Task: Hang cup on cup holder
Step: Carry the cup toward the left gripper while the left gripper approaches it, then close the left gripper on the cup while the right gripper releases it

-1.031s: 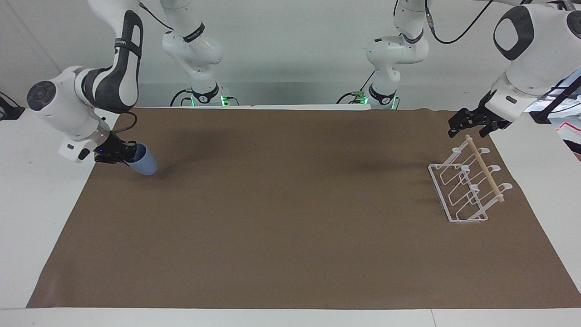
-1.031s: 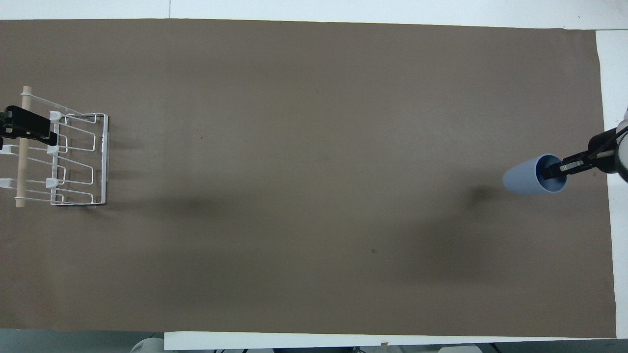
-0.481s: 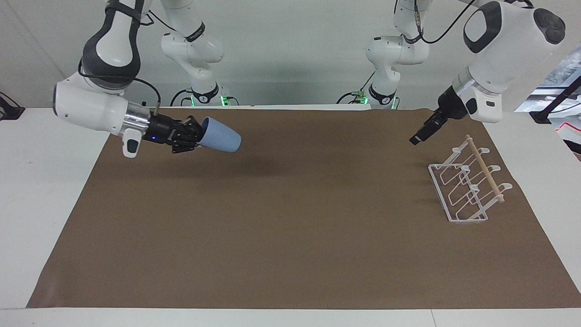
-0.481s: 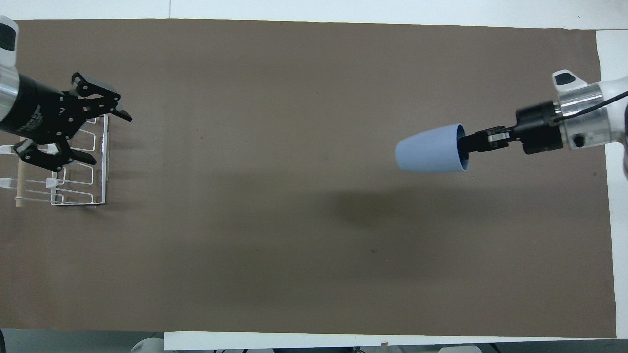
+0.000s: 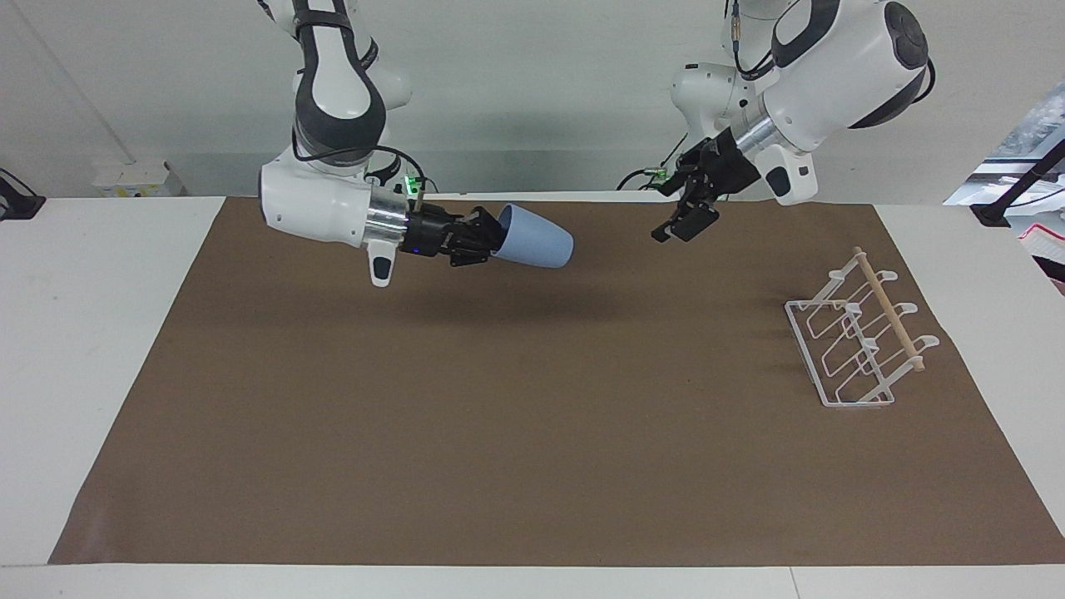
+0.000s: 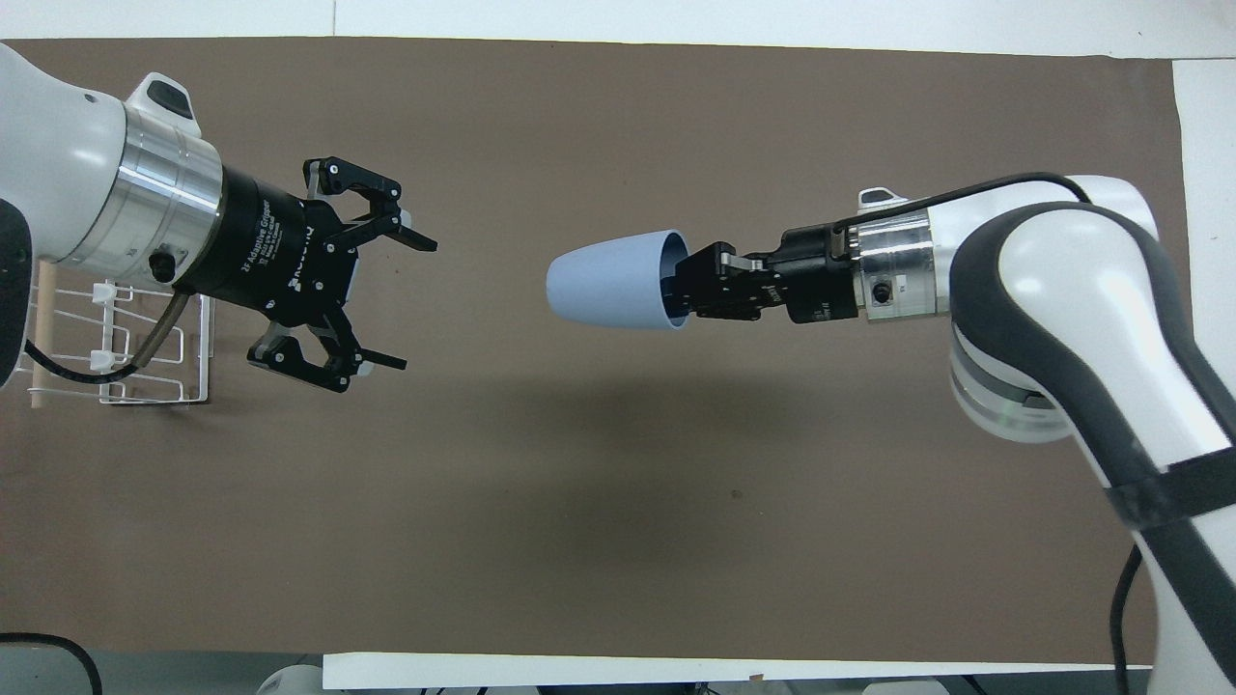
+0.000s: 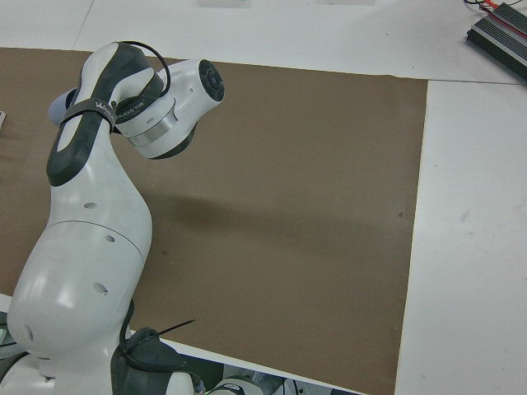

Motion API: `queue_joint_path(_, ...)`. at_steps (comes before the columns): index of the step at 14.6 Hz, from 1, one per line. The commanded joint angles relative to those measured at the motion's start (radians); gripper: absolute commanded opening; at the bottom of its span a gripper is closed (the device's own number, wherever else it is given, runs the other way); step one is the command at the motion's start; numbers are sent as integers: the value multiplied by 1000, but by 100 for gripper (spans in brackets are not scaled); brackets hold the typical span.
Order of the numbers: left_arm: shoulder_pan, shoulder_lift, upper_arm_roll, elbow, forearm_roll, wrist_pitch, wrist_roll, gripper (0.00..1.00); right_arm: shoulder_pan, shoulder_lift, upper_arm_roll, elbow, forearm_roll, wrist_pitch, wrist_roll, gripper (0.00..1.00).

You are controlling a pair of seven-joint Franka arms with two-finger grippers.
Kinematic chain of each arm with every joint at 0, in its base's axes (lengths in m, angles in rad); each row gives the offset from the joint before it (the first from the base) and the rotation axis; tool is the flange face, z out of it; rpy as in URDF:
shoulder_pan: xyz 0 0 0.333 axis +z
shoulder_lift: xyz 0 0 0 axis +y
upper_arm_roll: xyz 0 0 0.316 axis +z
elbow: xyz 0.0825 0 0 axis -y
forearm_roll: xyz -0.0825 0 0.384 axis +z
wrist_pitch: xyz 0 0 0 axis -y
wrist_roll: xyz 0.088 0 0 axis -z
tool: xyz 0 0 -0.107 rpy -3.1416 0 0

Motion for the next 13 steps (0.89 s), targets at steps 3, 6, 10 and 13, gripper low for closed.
queue_joint_path(3, -88, -28, 15, -75, 7, 149, -141, 100, 65, -33, -5, -30, 45, 60, 80, 0)
queue_joint_path(6, -103, -14, 13, -100, 20, 215, -169, 100, 65, -33, -5, -30, 45, 60, 85, 0)
queue_joint_path(10, -155, -12, 13, -169, 41, 290, -156, 100, 65, -33, -5, -30, 45, 60, 88, 0)
queue_joint_path(13, -189, 17, 13, -166, 46, 341, -172, 72, 65, -33, -5, -30, 45, 66, 88, 0)
